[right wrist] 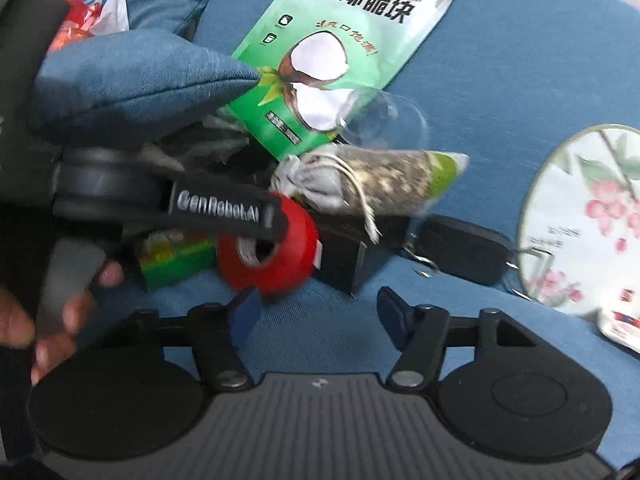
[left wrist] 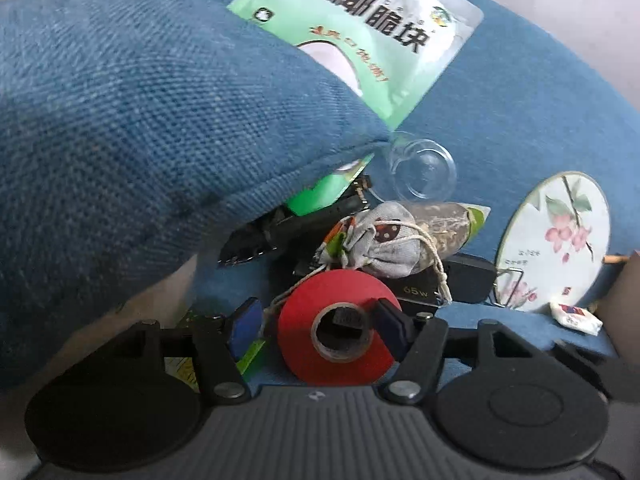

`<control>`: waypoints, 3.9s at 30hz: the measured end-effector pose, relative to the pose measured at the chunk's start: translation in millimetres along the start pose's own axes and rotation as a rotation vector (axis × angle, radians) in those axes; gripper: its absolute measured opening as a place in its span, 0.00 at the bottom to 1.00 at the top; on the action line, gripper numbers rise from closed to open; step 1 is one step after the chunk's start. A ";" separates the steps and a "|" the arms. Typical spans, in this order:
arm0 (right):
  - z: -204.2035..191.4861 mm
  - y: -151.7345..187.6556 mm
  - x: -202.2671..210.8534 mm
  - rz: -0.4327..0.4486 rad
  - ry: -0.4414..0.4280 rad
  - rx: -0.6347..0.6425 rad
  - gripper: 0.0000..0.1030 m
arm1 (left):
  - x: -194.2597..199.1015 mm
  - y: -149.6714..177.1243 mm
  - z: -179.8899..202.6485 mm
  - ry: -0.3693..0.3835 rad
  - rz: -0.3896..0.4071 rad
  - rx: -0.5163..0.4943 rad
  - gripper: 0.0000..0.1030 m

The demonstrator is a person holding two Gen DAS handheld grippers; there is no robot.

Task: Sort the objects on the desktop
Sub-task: 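Close both tools on the red tape roll and lift it, then carry the red tape roll with both tools into the brown box, then open both tools to release the tape roll into the box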

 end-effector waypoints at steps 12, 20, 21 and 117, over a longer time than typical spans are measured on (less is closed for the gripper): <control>-1.2 -9.5 -7.0 -0.009 0.017 -0.049 0.15 | 15.3 11.5 8.0 0.024 -0.031 -0.076 0.26; 28.6 18.2 25.5 -0.050 0.080 -0.116 0.11 | 28.9 36.2 55.5 0.104 -0.078 -0.095 0.26; 30.1 23.5 33.3 -0.051 0.086 -0.114 0.11 | 29.3 40.3 63.2 0.121 -0.091 -0.098 0.26; 328.6 157.8 301.0 0.141 0.494 -0.525 0.56 | 70.9 74.2 438.7 0.357 -0.111 -0.436 0.93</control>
Point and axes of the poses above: each gripper's, at about its wrist camera, not at the fingertips, and x roughly against the way its jaws point, z to its right, y to its underside, the point moved 9 cm from there along -x, roughly the way its jaws point, and after that the axes turned 13 degrees about -z, right-handed, at the moved point
